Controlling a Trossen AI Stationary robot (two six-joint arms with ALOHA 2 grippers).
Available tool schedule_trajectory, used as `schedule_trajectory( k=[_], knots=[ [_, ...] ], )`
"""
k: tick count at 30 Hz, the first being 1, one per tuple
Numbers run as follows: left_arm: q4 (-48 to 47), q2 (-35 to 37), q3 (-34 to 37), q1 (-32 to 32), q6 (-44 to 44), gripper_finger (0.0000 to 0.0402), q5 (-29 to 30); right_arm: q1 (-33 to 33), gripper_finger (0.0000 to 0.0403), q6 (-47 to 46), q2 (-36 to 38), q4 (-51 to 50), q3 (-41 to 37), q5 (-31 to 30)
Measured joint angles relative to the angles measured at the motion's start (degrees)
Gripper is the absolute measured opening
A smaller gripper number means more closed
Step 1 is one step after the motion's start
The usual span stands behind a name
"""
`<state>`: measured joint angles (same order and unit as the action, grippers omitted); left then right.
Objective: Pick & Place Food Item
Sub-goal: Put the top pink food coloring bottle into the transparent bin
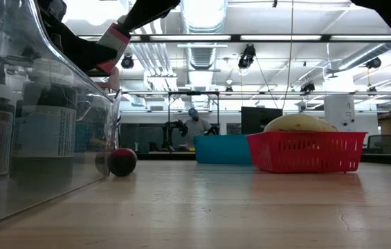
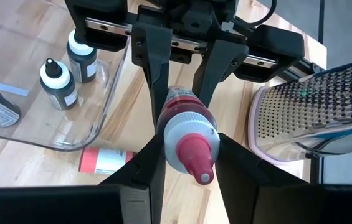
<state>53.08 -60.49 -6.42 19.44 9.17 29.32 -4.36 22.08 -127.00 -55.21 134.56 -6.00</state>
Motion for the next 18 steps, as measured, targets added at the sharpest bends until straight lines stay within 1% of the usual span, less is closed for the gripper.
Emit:
schedule_trajectory(
  k=[8,11,14,18],
  knots=[
    [-0.85,0.51,0.00,0.07,1.95,0.0098,0.02,0.00,0.0104,0.31,0.00,-0.18,0.00,-0.19],
    [-3.35,2.07,0.00,0.07,2.38,0.0134,0.07,0.00,0.0104,0.26,0.00,-0.26,0.00,-0.22],
    [-7.89,4.20,0.02,0.07,2.56,0.0174,0.57,0.00,0.0104,0.20,0.02,-1.18,0.00,-0.25],
    [-12.51,7.61,0.03,0.20,2.34,0.0204,0.58,0.00,0.0104,0.23,0.02,-0.75,0.00,-0.24]
  ],
)
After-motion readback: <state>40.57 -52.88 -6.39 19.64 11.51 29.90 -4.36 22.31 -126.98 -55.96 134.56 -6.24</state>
